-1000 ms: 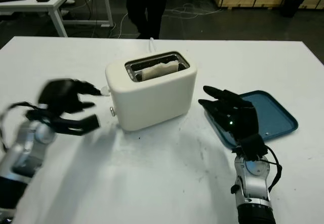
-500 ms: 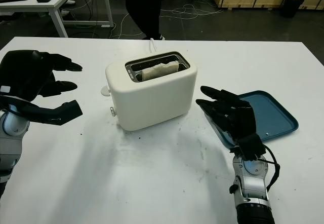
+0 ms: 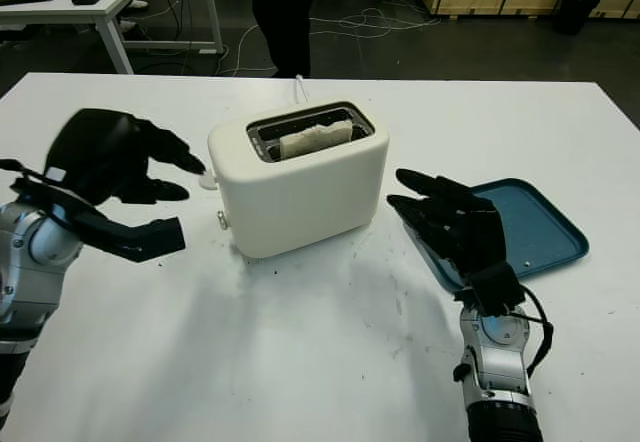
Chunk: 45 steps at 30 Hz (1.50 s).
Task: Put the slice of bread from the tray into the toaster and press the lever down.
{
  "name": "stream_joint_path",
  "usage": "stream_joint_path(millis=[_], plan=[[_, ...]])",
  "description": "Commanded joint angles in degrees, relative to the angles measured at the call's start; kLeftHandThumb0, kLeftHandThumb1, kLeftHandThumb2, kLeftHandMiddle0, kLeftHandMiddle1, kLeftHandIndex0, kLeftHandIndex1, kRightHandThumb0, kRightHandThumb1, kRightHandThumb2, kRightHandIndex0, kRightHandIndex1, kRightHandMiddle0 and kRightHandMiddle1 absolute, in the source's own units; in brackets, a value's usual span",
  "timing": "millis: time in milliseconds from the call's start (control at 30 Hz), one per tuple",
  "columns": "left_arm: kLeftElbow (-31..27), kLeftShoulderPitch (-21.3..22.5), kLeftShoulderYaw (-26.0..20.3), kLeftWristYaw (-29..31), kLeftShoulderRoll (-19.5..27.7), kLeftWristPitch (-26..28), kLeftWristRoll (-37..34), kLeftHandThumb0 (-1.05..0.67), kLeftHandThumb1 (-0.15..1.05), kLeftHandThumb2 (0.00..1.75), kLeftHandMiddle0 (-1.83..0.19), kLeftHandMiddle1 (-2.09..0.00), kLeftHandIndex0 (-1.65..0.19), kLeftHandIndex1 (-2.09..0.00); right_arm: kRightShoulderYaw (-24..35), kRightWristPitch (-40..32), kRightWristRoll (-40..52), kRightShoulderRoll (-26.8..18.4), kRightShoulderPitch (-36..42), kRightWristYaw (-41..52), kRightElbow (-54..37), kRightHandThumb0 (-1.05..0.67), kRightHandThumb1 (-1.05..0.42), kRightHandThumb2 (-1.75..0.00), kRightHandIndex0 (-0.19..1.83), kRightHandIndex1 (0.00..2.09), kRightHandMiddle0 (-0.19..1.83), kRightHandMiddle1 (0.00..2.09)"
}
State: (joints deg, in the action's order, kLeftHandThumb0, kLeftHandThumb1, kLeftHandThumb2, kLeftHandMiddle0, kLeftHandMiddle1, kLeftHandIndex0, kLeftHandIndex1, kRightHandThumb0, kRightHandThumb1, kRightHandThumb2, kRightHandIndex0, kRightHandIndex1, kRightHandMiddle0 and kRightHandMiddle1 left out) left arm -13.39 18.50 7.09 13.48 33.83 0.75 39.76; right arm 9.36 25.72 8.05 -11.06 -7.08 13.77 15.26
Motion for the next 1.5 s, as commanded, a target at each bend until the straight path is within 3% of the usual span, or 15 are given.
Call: stream_joint_path(millis=[0,300,500,1033,1467], plan=[[0.94,1.19,0.38,0.02,-0.42,-0.96,-0.59,-0.46,0.67,0.02,-0.94,-1.68,-1.41,-0.02,-0.09,-0.81,0.16,0.09,-0.11,-0.24,-0.67,-0.20,-0.92,-0.08,1.04,0.03,0.94,0.00],[2.89,2.20,0.77,0.59,-0.76,-1.44,0.16,-0.43,0.71,0.01,-0.93,-1.60,-1.38,0.00,-0.16,-0.72,0.20,0.24,-0.11,-0.07,-0.28,-0.21,-0.92,-0.08,1.04,0.02,0.94,0.00],[5.09,2.48,0.58,-1.34,-0.86,-2.72,0.18,-0.40,0.69,0.00,-0.93,-1.65,-1.38,0.00,-0.17,-0.21,-0.42,0.15,-0.23,-0.37,0.23,-0.21,-0.92,-0.09,1.04,0.02,0.94,0.00],[7.57,4.51,-0.16,-2.68,-0.54,-2.72,0.13,-0.40,0.70,0.00,-0.94,-1.54,-1.36,0.00,-0.37,0.04,-0.21,0.21,0.12,-1.19,0.05,-0.24,-0.92,-0.08,1.05,0.03,0.95,0.00],[7.85,4.07,0.74,-2.71,-2.08,-1.67,-0.13,-0.38,0.71,0.00,-0.89,-1.66,-1.29,0.00,-0.19,-0.05,0.32,-0.17,0.59,-0.71,-0.41,-0.23,-0.92,-0.09,1.05,0.02,0.95,0.00]])
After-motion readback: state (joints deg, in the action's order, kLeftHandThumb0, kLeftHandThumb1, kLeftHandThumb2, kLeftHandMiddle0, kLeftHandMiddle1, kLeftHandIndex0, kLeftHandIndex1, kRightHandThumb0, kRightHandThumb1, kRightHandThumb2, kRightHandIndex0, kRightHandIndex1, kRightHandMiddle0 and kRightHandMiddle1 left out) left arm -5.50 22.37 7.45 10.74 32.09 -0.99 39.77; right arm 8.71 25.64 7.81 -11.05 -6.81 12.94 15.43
